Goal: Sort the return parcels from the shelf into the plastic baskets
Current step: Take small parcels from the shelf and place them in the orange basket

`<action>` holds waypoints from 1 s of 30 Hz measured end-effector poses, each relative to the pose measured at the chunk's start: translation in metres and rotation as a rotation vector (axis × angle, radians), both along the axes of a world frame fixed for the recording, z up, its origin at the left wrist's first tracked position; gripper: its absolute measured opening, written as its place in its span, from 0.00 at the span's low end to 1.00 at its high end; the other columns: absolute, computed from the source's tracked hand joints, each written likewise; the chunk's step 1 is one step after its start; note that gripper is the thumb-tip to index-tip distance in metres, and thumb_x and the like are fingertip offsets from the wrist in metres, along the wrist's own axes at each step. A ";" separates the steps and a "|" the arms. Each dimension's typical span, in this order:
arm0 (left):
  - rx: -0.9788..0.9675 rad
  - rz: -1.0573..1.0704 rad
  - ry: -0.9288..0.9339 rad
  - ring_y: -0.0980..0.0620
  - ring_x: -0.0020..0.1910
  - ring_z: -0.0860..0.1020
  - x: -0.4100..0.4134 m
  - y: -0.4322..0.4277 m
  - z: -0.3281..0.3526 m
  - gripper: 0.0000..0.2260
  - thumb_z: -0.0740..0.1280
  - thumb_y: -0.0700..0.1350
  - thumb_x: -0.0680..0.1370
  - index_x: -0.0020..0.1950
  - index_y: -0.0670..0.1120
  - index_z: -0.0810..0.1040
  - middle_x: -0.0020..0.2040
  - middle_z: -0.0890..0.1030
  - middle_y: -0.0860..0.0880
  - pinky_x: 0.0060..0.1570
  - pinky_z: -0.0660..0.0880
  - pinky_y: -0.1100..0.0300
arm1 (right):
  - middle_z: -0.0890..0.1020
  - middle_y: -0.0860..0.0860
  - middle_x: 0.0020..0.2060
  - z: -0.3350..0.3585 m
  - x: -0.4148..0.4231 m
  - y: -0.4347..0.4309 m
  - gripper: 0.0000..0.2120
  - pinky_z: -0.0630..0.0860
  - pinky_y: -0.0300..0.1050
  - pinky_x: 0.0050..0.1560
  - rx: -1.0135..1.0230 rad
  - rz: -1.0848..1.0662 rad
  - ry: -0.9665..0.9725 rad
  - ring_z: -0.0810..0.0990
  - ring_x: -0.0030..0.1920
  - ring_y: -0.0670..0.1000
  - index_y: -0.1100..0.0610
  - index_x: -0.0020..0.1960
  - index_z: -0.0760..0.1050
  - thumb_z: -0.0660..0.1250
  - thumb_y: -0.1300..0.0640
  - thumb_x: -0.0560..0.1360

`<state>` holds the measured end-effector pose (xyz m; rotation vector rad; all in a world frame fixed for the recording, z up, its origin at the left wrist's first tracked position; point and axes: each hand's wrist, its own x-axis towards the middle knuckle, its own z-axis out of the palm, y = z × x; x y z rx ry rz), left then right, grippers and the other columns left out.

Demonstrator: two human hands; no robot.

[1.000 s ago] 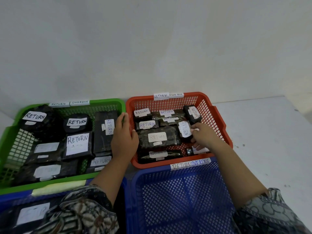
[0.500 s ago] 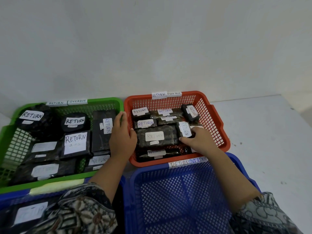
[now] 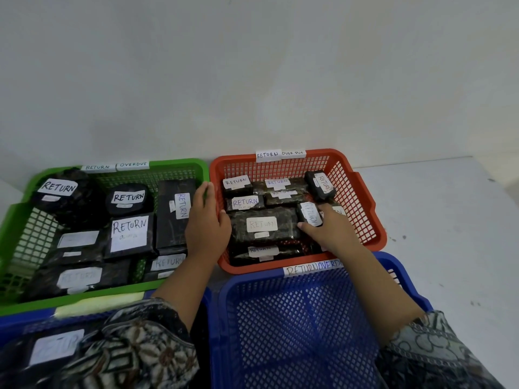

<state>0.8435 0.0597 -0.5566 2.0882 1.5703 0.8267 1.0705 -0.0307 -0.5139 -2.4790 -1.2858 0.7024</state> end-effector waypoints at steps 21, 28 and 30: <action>-0.006 0.002 -0.010 0.50 0.68 0.66 0.000 0.000 -0.001 0.27 0.59 0.42 0.78 0.76 0.44 0.56 0.75 0.56 0.50 0.51 0.77 0.56 | 0.78 0.58 0.60 -0.013 0.003 0.003 0.24 0.74 0.54 0.58 -0.048 0.026 -0.088 0.76 0.61 0.60 0.54 0.69 0.65 0.67 0.58 0.75; -0.007 0.003 -0.006 0.50 0.68 0.65 0.000 0.001 -0.002 0.27 0.59 0.42 0.78 0.76 0.44 0.55 0.75 0.56 0.51 0.53 0.76 0.56 | 0.78 0.54 0.61 -0.010 0.007 0.004 0.29 0.74 0.53 0.58 -0.047 0.048 -0.118 0.76 0.61 0.57 0.51 0.70 0.67 0.72 0.52 0.71; -0.005 0.002 0.001 0.50 0.69 0.65 0.000 0.001 -0.002 0.27 0.59 0.42 0.78 0.76 0.44 0.55 0.75 0.56 0.50 0.53 0.76 0.56 | 0.78 0.53 0.62 -0.009 0.007 0.001 0.32 0.72 0.52 0.59 -0.012 0.040 -0.073 0.75 0.62 0.56 0.50 0.71 0.65 0.73 0.52 0.71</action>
